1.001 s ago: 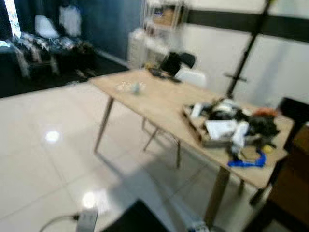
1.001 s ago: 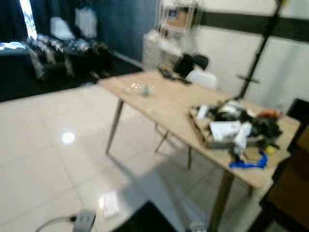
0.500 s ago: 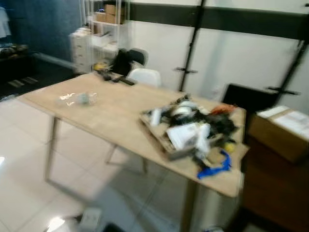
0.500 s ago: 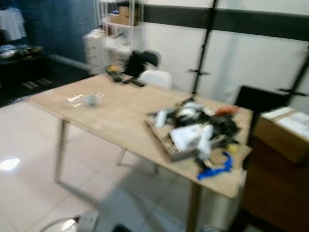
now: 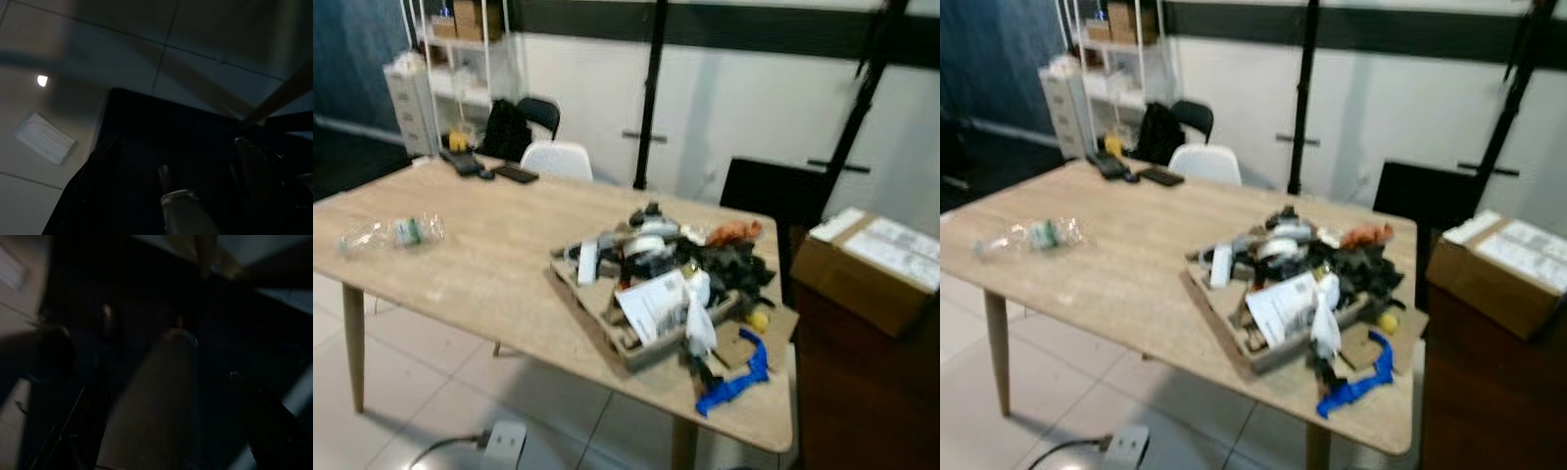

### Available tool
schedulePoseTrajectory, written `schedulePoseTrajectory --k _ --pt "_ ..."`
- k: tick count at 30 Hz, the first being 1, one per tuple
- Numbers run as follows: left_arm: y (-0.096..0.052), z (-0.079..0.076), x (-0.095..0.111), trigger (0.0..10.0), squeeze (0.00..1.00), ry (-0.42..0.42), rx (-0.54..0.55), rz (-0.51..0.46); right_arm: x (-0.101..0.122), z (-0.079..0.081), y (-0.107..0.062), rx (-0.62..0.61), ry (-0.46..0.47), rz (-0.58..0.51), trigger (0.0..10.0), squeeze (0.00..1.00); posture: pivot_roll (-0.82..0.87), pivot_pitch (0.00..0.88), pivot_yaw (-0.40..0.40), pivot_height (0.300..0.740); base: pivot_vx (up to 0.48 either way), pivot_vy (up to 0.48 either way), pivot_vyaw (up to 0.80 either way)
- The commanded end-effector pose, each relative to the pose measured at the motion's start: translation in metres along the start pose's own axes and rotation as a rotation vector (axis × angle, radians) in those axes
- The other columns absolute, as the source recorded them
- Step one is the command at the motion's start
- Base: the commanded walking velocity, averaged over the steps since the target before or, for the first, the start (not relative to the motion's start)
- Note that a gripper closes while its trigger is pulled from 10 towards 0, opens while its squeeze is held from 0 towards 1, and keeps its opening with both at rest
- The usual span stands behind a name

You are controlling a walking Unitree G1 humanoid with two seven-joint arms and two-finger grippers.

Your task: Picking trash to rubbish bin

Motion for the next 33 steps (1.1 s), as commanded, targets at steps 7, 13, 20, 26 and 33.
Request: schedulePoseTrajectory --k 7,13,20,26,33 --pt "-0.004 0.007 -0.017 10.0 0.00 0.048 0.004 0.078 -0.023 -0.021 -0.003 -0.075 -0.009 0.074 10.0 0.00 0.06 0.000 -0.012 0.740 0.000 0.000 0.00" --pt "-0.005 0.008 -0.019 10.0 0.00 0.049 0.010 0.091 -0.027 -0.022 -0.004 -0.076 0.001 0.097 10.0 0.00 0.06 0.000 -0.013 0.740 0.000 0.000 -0.63" --pt "-0.003 0.007 -0.015 10.0 0.00 0.051 0.008 0.079 -0.024 -0.020 -0.003 -0.077 -0.012 0.081 10.0 0.00 0.06 0.000 -0.017 0.740 0.000 0.000 -0.80" --pt "-0.003 0.007 -0.014 10.0 0.00 0.048 0.014 0.072 -0.018 -0.019 -0.003 -0.073 -0.042 0.053 10.0 0.00 0.06 0.000 -0.016 0.740 0.000 0.000 -0.80" --pt "-0.004 0.009 -0.015 10.0 0.00 0.044 0.022 0.069 -0.012 -0.018 -0.002 -0.072 -0.072 0.029 10.0 0.00 0.06 0.000 -0.019 0.740 0.000 0.000 -0.80"
Point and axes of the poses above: a point about 5 cm out from each wrist's last joint towards the gripper, its own y axis pointing out of the wrist towards the gripper, its own x axis along the axis of the wrist's last joint, z = x × y, the point moved 4 cm from there along y, pointing out of the wrist towards the gripper, and after that the axes turned 7 degrees about -y, right-handed, at the moved point
